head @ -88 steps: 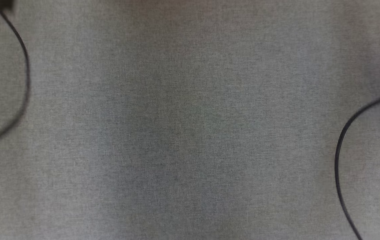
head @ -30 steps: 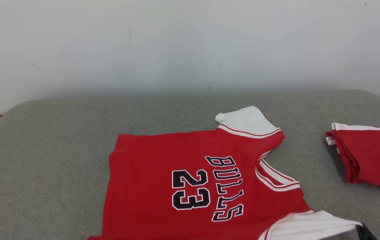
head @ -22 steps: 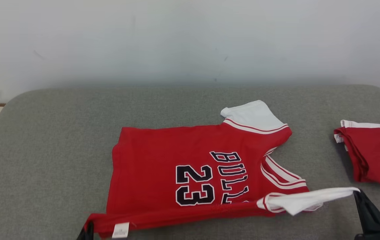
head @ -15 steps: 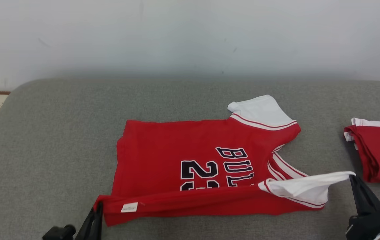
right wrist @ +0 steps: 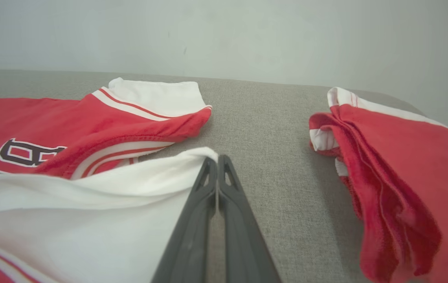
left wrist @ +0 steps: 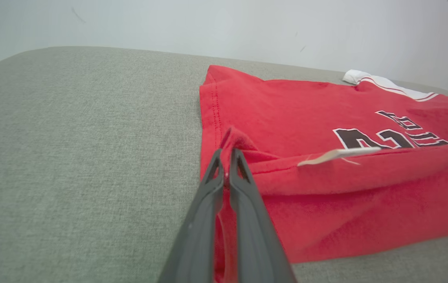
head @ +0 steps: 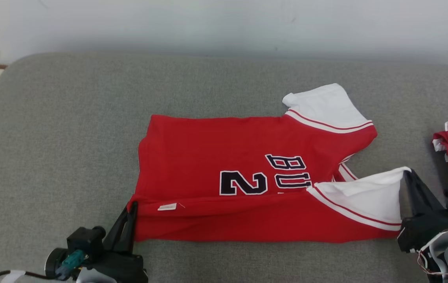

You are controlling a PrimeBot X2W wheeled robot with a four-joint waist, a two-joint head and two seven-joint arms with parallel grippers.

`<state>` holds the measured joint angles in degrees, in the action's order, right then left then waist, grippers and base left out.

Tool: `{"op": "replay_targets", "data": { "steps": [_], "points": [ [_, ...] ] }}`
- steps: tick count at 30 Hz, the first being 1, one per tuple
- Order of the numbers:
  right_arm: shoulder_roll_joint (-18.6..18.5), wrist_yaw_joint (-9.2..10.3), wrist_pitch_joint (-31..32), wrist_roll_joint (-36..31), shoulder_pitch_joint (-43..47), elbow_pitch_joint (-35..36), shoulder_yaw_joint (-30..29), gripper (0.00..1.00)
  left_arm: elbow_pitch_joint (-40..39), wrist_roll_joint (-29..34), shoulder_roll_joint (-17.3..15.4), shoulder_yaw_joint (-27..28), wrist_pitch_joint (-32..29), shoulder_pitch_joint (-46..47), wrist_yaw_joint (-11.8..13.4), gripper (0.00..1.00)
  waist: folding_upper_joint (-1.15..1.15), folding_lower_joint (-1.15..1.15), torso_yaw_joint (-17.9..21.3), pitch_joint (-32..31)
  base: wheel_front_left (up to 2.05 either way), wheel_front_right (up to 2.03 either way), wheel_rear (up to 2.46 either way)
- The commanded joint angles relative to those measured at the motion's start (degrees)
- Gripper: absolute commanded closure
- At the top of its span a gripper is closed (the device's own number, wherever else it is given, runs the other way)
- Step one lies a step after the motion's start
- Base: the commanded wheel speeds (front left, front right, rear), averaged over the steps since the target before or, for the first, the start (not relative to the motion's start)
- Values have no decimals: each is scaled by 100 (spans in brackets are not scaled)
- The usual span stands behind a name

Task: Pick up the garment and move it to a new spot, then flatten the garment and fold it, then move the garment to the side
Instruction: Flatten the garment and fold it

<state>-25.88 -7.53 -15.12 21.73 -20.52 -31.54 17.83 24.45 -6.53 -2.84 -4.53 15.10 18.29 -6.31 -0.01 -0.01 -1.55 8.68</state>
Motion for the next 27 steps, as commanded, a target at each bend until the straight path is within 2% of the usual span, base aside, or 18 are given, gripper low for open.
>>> {"op": "replay_targets", "data": {
  "steps": [1,11,17,18,19,20,27],
  "points": [
    [14,9,0,-40,-99,-37,22,100,42,1,-16,-30,6,96,23,100,1,1,-54,172,0,0,0],
    [110,9,0,-191,-501,-232,-141,100,121,107,-15,-82,6,362,235,100,1,1,-93,318,0,0,0],
    [177,9,0,-280,-660,-321,-213,100,163,132,-15,-54,6,459,240,100,1,1,-98,353,0,0,0],
    [203,9,0,-278,-684,-309,-273,100,170,140,-15,-44,6,474,235,80,1,1,-95,355,0,0,0],
    [262,9,0,-293,-681,-293,-408,6,215,57,-17,1,6,474,288,12,1,1,-93,349,0,0,0],
    [282,9,0,-327,-670,-284,-475,0,210,54,-15,18,6,479,313,0,1,1,-91,341,0,0,0],
    [400,9,0,-470,-380,-93,-810,0,23,11,-13,166,6,211,467,0,1,1,-66,239,0,0,0]
  ]
}}
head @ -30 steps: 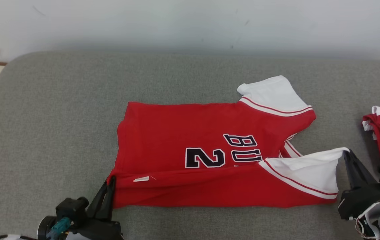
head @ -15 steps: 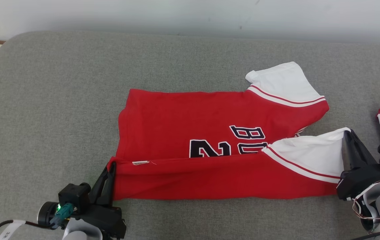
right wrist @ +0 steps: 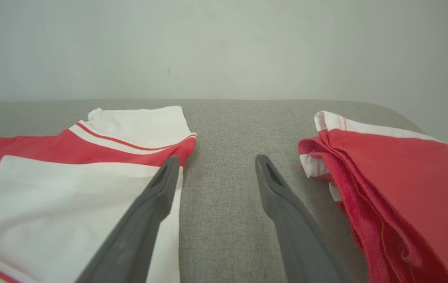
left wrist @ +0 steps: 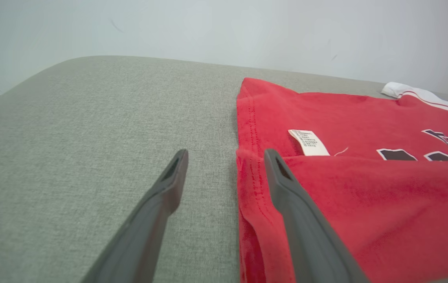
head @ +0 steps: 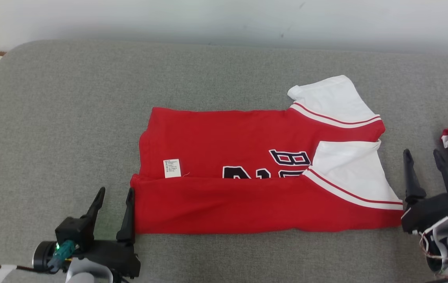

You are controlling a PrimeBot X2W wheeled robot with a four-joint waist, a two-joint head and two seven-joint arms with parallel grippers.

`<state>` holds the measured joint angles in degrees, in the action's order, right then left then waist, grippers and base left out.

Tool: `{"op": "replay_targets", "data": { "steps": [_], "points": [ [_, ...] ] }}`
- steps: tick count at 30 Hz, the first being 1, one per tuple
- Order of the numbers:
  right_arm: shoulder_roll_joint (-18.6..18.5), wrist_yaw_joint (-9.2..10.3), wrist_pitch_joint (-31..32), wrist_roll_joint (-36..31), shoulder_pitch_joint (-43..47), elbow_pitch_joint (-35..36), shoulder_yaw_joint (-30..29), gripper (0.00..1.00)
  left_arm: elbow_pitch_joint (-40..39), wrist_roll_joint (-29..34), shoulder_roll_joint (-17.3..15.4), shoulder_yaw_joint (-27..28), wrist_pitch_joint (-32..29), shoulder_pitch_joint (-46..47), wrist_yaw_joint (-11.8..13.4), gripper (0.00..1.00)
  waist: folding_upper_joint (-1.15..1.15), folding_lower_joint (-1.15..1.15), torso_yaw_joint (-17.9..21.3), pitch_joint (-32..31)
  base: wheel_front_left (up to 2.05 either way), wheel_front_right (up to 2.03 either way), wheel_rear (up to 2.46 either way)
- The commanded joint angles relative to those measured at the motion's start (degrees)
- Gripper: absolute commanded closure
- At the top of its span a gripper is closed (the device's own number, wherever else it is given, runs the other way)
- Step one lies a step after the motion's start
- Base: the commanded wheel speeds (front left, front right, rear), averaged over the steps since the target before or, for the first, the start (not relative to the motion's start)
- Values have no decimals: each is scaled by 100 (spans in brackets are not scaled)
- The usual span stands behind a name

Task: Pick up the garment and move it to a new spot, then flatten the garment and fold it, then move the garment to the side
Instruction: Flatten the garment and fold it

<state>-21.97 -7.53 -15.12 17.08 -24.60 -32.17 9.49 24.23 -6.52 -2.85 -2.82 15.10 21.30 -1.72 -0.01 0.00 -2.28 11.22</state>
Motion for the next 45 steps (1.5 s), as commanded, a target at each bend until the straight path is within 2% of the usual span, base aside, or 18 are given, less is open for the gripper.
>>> {"op": "replay_targets", "data": {
  "steps": [1,3,7,12,25,26,27,29,45],
  "points": [
    [31,9,0,-39,123,52,-10,0,-20,2,-12,16,6,-142,32,0,1,0,11,-45,0,0,0],
    [114,9,1,-17,341,184,-83,0,-145,-6,-11,22,6,-280,52,0,1,0,22,-94,0,0,0],
    [224,9,1,113,829,377,141,0,-337,-92,-12,13,6,-602,61,0,1,0,54,-165,0,0,0],
    [327,9,1,296,1222,237,375,0,-460,-189,-13,-57,6,-895,117,0,1,0,65,-203,0,0,0],
    [551,9,10,567,1070,-447,248,0,-517,-187,-12,-199,6,-942,71,0,1,0,-138,-239,0,0,0],
    [552,9,13,574,1054,-488,276,13,-521,-216,-12,-202,6,-949,55,0,1,0,-149,-238,0,0,0],
    [563,8,23,602,1050,-530,310,38,-523,-256,-12,-208,6,-959,36,0,1,0,-157,-238,0,0,0],
    [566,8,23,656,1050,-596,400,100,-529,-311,-12,-217,6,-984,0,0,1,0,-162,-235,0,0,0],
    [162,11,2,867,1053,-274,418,100,-233,-1210,-15,-364,6,-798,-420,0,1,0,17,-151,0,0,0]
  ]
}}
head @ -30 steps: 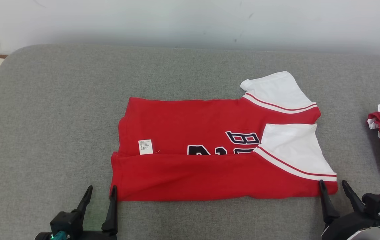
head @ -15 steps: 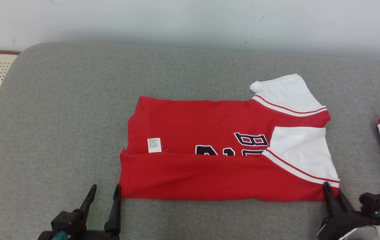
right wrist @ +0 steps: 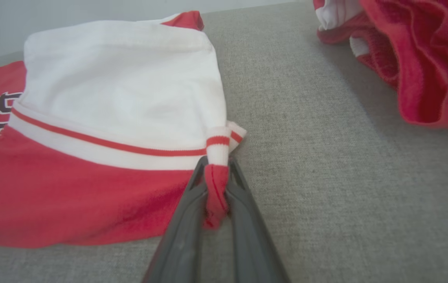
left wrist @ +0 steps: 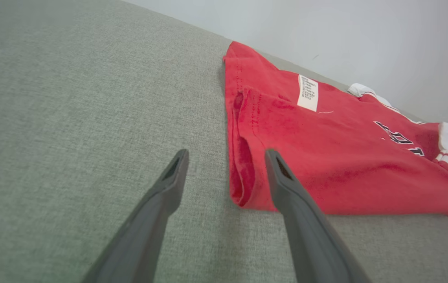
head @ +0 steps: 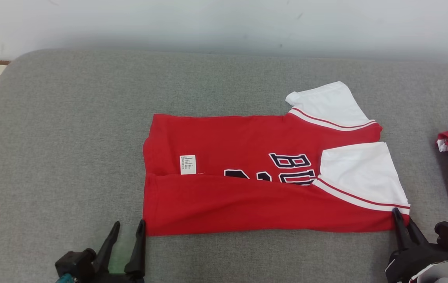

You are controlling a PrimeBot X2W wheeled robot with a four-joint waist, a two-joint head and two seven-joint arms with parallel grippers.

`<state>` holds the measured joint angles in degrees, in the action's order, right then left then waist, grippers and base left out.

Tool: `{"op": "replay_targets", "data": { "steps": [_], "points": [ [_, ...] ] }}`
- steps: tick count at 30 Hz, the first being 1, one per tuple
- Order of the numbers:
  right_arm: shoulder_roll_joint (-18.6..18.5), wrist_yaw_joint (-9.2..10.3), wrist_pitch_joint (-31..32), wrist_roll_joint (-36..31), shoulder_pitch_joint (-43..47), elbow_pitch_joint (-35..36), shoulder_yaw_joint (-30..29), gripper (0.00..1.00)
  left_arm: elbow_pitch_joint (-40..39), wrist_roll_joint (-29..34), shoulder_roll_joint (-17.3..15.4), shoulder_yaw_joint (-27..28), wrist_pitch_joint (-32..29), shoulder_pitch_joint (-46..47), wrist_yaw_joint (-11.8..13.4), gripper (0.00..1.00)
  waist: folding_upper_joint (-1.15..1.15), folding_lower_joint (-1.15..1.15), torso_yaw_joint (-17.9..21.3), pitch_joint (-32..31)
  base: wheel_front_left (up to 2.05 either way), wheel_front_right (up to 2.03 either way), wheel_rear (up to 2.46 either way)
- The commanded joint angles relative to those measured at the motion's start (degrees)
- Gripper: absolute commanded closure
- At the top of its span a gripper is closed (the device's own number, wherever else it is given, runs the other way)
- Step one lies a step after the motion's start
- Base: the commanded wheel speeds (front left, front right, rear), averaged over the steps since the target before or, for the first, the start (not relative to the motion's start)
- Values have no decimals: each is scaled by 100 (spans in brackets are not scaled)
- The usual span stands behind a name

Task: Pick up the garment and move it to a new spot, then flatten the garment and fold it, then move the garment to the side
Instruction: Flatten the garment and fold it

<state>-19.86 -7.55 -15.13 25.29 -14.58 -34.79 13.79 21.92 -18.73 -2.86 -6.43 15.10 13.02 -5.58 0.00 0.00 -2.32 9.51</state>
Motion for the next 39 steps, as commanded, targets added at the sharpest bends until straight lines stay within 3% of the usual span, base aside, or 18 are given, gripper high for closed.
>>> {"op": "replay_targets", "data": {
  "steps": [1,10,11,12,13,15,23,39],
  "points": [
    [-54,13,3,55,33,15,1,100,34,-96,-6,-47,6,45,-60,0,0,0,40,36,0,0,0],
    [-51,12,2,61,-129,198,207,100,345,-507,-11,-270,6,251,-173,0,0,0,192,168,0,0,0],
    [-52,12,3,67,-133,207,228,100,374,-529,-10,-287,6,251,-175,5,0,0,207,182,0,0,0],
    [-57,12,3,75,-146,216,243,100,411,-573,-10,-309,6,271,-179,45,0,0,220,193,0,0,0],
    [-63,12,3,81,-165,229,261,100,423,-595,-10,-327,6,304,-182,58,0,0,232,202,0,0,0],
    [-72,12,3,97,-190,250,288,100,433,-610,-11,-369,6,358,-185,100,0,0,249,208,0,0,0],
    [-28,12,3,128,-50,149,386,100,630,-576,-12,-354,6,104,-184,100,0,0,316,-63,0,0,0],
    [-44,12,2,426,916,332,696,100,927,63,-31,547,7,-932,-165,100,0,0,439,-1042,0,0,0]
  ]
}}
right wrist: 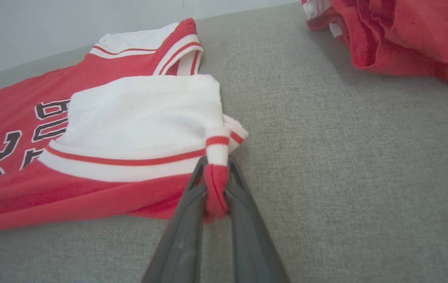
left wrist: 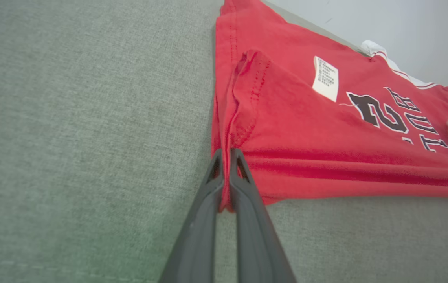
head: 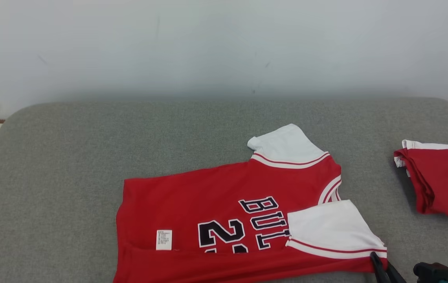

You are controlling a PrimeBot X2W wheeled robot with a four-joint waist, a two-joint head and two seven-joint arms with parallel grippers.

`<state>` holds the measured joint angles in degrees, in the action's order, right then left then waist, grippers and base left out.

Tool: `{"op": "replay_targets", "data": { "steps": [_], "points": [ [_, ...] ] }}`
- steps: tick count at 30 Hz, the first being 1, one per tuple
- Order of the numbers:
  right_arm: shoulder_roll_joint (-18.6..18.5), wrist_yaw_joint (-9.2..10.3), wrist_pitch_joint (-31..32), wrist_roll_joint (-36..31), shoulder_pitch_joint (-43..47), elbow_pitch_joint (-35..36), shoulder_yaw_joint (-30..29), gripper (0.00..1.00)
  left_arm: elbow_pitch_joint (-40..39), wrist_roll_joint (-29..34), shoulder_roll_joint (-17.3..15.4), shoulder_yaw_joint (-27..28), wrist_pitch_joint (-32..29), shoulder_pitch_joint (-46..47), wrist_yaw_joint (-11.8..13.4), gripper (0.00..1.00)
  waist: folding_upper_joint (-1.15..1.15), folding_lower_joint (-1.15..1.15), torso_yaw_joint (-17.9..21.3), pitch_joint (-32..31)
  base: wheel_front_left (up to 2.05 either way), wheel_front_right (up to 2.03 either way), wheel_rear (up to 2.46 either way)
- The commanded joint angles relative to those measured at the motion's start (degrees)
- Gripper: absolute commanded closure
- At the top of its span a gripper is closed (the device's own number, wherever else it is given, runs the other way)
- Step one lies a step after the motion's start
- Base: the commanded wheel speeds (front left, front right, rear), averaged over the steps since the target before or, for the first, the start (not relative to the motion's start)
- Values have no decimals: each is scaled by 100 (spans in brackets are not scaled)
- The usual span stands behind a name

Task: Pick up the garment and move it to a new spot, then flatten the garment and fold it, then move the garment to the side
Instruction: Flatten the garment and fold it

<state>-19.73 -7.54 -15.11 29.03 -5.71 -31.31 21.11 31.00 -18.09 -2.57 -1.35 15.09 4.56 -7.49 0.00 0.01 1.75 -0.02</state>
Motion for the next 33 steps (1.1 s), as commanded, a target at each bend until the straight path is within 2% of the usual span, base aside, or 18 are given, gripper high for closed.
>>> {"op": "replay_targets", "data": {
  "steps": [1,12,13,14,15,16,26,29,33],
  "points": [
    [-84,11,-1,71,120,11,-26,100,60,62,-65,100,8,-176,29,100,0,-1,34,-152,0,0,0],
    [-80,12,-2,153,117,-56,58,100,181,201,-71,176,8,-189,92,100,0,-1,-94,-174,0,0,0],
    [-66,12,-2,181,85,-100,38,72,177,172,-71,163,8,-160,106,89,0,-1,-110,-161,0,0,0],
    [-67,12,-2,173,48,-137,24,0,161,176,-71,135,8,-119,122,40,0,-1,-130,-140,0,0,0],
    [-72,12,-4,132,-12,-133,-26,0,125,205,-71,108,8,-84,131,3,0,-1,-143,-124,0,0,0],
    [-70,11,-3,87,-37,-134,-76,0,97,191,-65,75,8,-71,135,0,0,-1,-158,-103,0,0,0],
    [164,10,1,-676,-293,311,-890,0,-395,489,-39,-13,7,324,453,0,0,-1,-215,253,0,0,0],
    [271,10,0,-904,-466,561,-992,0,-439,585,-40,-14,7,639,447,0,0,-1,-229,440,0,0,0],
    [355,10,0,-1111,-807,723,-895,0,-121,733,-38,23,7,1281,360,0,0,-1,-240,716,0,0,0]
  ]
}}
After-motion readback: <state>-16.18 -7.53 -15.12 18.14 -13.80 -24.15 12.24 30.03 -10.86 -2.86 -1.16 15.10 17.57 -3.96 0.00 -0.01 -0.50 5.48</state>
